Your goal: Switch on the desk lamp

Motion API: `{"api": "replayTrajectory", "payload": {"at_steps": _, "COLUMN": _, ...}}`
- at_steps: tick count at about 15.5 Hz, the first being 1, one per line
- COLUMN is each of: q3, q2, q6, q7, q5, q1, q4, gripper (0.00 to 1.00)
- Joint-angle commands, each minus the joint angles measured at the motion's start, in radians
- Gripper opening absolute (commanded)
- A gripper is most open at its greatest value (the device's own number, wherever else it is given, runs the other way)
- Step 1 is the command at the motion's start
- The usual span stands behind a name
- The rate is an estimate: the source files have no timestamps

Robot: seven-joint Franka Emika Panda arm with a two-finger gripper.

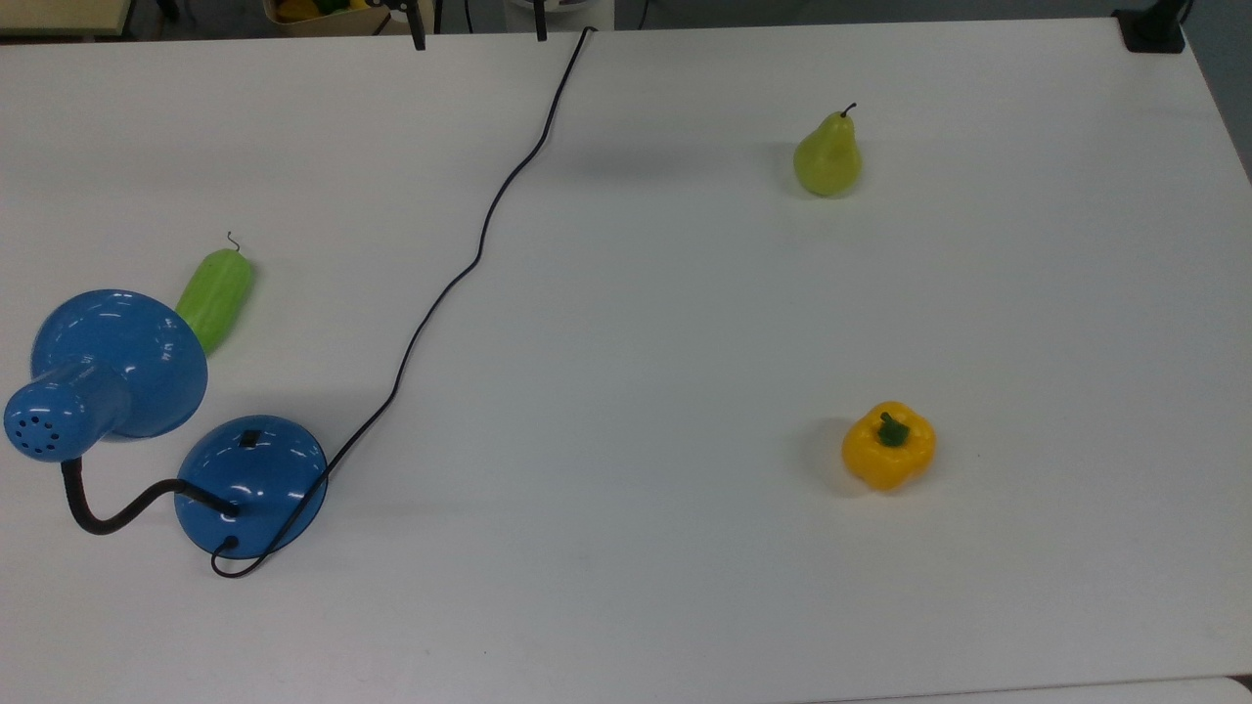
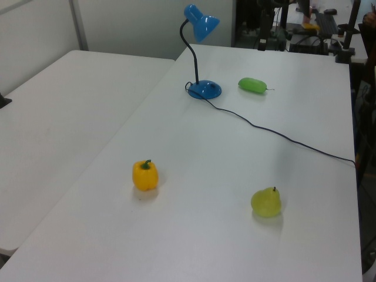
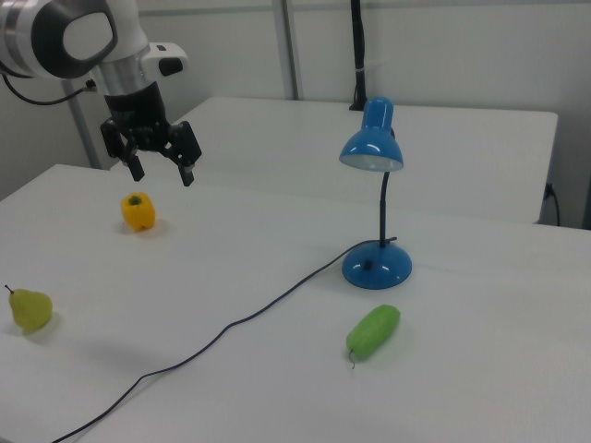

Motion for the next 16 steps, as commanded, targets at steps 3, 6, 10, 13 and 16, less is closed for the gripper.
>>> {"api": "replayTrajectory", "payload": {"at_steps": 3, "q3": -0.009, "q2": -0.008, "q6": 0.013, "q7": 0.001, "q5": -0.001, "q1": 0.020, "q4": -0.021, "gripper": 1.00}}
{"api": "replayTrajectory", "payload": {"at_steps": 6, "q3": -0.008, "q2": -0.005, "q6": 0.010, "q7": -0.001, "q5": 0.001, "q1": 0.021, "q4": -0.021, "gripper": 1.00}}
{"api": "replayTrajectory", "payload": {"at_steps": 10, "q3": -0.008, "q2": 0.006, "q6": 0.012, "q7": -0.013, "q5": 0.001, "q1": 0.021, "q4": -0.018, "gripper": 1.00}}
{"api": "replayTrajectory", "payload": {"at_steps": 13, "q3": -0.008, "q2": 0.009, "q6": 0.013, "q7": -0.016, "q5": 0.004, "q1": 0.020, "q4": -0.018, "gripper": 1.00}}
{"api": "replayTrajectory", "payload": {"at_steps": 16, "q3": -0.008, "q2": 0.010, "q6": 0.016, "q7": -0.018, "q5": 0.002, "q1": 0.011, "q4": -0.016, "gripper": 0.82}}
